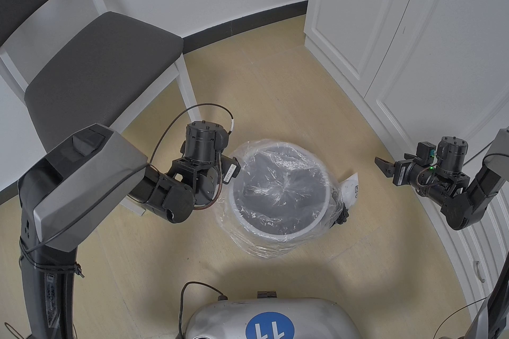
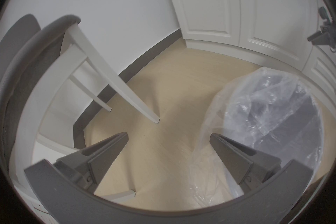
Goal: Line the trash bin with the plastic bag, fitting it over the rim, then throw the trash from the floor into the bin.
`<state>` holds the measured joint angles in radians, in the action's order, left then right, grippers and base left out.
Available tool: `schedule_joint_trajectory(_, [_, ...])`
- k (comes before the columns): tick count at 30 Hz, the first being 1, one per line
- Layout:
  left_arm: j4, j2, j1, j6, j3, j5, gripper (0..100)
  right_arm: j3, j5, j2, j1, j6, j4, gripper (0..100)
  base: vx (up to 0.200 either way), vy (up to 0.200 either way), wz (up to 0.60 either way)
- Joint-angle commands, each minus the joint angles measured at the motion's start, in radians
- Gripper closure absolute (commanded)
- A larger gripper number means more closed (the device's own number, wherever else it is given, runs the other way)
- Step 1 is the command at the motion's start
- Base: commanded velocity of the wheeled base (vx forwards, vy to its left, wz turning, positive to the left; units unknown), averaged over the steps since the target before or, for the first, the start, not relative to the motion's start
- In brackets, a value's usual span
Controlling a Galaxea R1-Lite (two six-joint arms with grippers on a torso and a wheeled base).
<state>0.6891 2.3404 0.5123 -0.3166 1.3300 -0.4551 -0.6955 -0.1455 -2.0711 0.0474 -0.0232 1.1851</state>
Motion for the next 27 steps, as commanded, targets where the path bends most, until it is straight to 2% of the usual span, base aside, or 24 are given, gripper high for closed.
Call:
schedule_joint_trajectory(1, [0.000,0.056,-0.020,0.033,0.031,0.003,0,-0.002,0.000,-0.004,-0.001,0.000,0.001,0,0.000,0.000,0.00])
schedule_joint_trajectory(6, [0.000,0.066,-0.031,0.042,0.034,0.016,0,-0.004,0.000,-0.011,-0.001,0.000,0.001,0,0.000,0.000,0.00])
schedule_joint_trajectory(14, [-0.043,0.105,-0.043,0.116,0.069,0.038,0,-0.013,-0.003,-0.041,-0.009,0.000,-0.001,0,0.000,0.000,0.00])
schedule_joint_trajectory(27, [-0.102,-0.046,-0.051,0.136,0.012,0.047,0,-0.012,-0.042,-0.041,-0.014,0.000,0.011,0,0.000,0.000,0.00])
